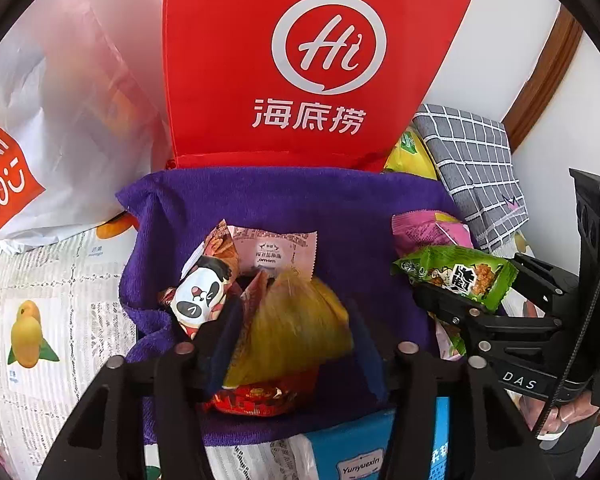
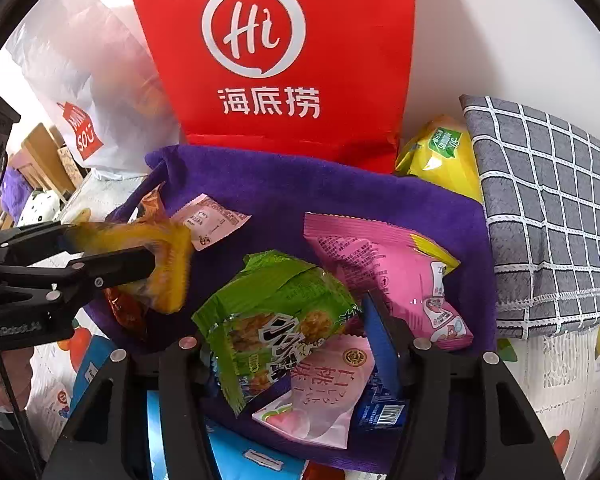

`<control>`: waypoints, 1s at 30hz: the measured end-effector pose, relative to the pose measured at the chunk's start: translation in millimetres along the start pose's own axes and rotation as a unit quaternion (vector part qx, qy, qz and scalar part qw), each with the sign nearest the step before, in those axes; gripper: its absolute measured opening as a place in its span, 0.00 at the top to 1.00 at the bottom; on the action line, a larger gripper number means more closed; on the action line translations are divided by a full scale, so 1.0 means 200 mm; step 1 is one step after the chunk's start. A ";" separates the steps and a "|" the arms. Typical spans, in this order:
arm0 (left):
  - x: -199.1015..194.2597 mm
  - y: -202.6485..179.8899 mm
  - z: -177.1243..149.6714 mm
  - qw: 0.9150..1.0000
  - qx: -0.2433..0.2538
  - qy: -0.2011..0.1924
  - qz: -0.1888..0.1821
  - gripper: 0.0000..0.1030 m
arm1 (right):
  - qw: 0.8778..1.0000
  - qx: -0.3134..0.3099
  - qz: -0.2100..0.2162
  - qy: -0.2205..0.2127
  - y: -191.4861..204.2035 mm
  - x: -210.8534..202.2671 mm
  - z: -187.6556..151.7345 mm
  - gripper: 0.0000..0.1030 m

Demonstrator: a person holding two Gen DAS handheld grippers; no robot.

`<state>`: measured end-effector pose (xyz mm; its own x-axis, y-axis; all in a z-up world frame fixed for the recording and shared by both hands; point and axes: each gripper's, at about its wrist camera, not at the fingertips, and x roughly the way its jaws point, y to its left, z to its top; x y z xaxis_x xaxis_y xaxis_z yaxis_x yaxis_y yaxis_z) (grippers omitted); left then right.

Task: Organize snacks
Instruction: 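Lower both held bags onto the purple towel and open both tools, then withdraw both open tools from the towel back toward the remaining packets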

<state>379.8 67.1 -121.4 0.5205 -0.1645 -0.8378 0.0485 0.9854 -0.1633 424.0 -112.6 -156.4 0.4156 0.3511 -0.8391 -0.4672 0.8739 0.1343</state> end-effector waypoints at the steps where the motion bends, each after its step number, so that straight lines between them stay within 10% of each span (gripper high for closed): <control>1: -0.01 0.00 0.00 1.000 0.000 -0.002 0.002 0.45 | 1.000 -0.001 0.000 0.000 0.00 0.00 0.00 0.42; 17: -0.27 0.10 -0.16 1.000 -0.011 -0.012 0.022 0.41 | 1.000 0.000 0.001 0.001 0.07 0.01 0.00 0.30; 30: -0.49 0.12 -0.37 0.999 -0.031 -0.025 0.007 0.41 | 0.997 0.026 0.002 -0.068 0.15 -0.47 -0.20 0.30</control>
<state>266.4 104.5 -82.2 0.5632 -0.1466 -0.8132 -0.0108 0.9827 -0.1846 339.8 -132.9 -95.3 0.5165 0.3946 -0.7599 -0.4304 0.8869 0.1680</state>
